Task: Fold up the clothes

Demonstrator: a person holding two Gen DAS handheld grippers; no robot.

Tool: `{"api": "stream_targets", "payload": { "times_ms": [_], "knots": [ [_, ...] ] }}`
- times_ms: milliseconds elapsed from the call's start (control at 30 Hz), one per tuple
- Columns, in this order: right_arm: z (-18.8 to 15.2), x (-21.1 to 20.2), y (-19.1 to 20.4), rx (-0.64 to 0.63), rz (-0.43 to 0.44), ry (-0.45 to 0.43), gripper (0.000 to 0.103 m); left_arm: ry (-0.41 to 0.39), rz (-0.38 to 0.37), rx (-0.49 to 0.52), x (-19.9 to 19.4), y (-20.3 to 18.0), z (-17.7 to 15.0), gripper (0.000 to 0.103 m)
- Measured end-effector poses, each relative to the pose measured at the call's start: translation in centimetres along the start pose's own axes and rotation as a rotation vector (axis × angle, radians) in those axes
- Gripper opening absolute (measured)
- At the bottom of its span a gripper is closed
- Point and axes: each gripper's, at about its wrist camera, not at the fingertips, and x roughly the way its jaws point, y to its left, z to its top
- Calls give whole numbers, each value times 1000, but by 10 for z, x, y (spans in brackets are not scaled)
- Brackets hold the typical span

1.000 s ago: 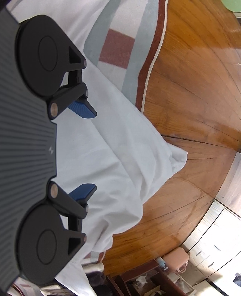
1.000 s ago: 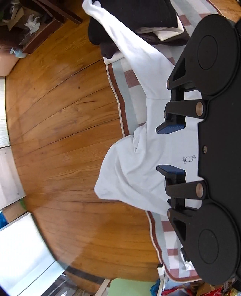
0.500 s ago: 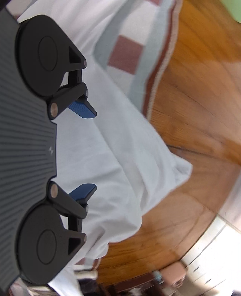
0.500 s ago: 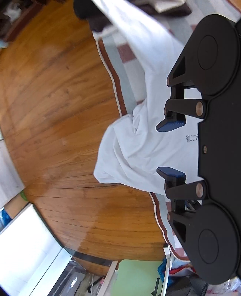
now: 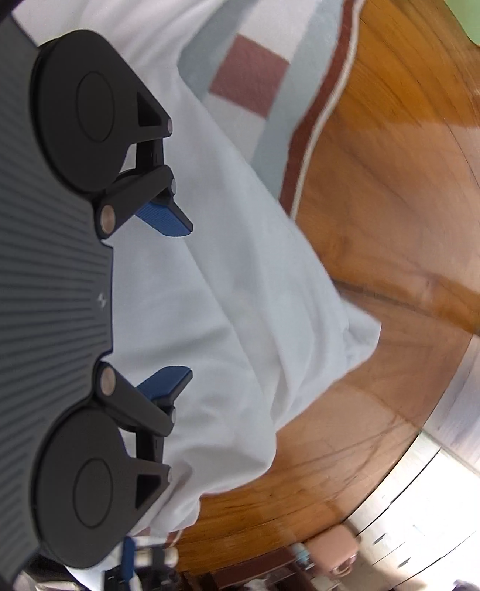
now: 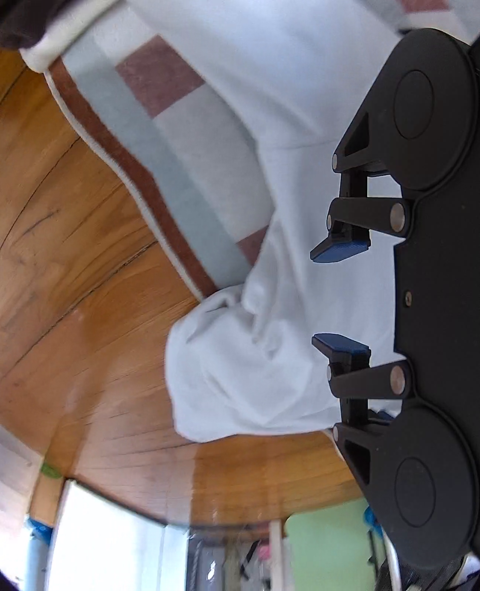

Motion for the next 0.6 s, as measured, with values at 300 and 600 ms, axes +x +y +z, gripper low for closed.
{"api": "stream_targets", "payload": {
  "times_ms": [300,600],
  "knots": [
    [24,39,-14,10,64,43,61,-53,2,113,11,-12,-6,77],
    [0,54,21,-263,-50,-60,11,-65,-36,-99,7,32,0,77]
  ]
}}
